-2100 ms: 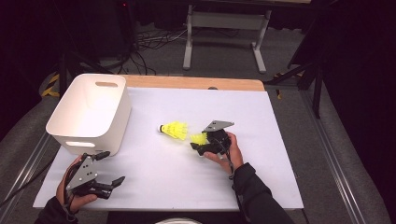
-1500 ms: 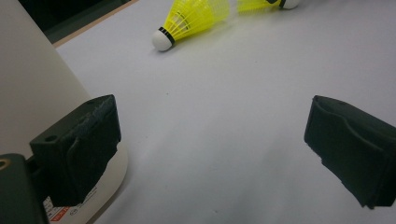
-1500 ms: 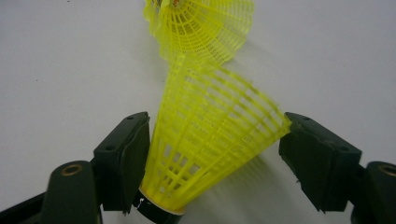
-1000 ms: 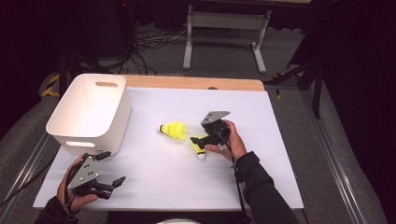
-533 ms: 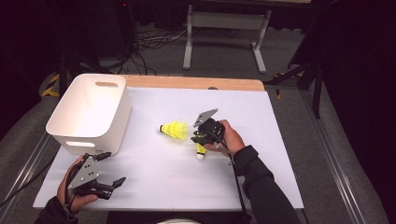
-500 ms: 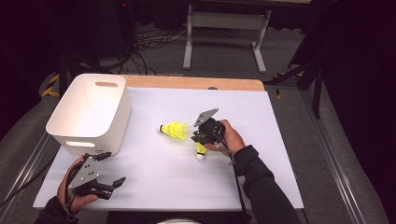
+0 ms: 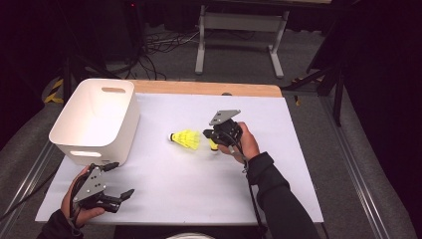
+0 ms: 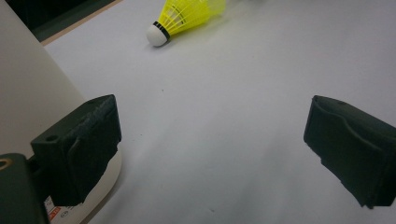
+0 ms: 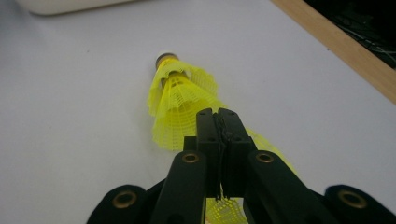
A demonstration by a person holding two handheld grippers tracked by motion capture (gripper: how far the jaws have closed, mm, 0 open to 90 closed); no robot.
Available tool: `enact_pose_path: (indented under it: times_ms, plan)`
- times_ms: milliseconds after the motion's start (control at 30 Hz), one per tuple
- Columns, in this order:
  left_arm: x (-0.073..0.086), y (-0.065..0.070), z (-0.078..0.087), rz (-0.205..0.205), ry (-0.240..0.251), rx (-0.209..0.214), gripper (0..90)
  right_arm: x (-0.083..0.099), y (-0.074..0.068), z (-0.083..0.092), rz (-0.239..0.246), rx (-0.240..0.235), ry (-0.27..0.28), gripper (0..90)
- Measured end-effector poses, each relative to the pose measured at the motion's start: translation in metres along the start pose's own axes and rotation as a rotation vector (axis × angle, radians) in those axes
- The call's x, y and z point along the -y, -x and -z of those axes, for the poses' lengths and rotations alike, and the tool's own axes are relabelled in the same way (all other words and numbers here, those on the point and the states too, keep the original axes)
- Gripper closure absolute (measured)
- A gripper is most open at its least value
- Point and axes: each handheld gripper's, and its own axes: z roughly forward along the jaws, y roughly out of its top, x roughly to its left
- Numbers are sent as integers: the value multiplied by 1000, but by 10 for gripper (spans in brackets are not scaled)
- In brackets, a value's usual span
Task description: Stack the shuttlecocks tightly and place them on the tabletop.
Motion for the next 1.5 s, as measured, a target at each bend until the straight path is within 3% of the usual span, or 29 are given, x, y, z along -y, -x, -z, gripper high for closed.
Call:
enact_pose_path:
  times_ms: [267,600,967,1267,1500]
  plan:
    - [0,0,0,2,4,1,48,7,2,-4,-92,25,136,886]
    - [0,0,-1,1,-3,2,48,31,6,-3,-180,21,176,828]
    - [0,0,0,-3,-5,-1,49,48,5,12,-161,-9,103,651]
    - [0,0,0,0,2,-3,48,66,1,24,-133,-51,35,594]
    - [-1,1,2,-6,5,-5,48,80,-2,24,-134,-50,-21,546]
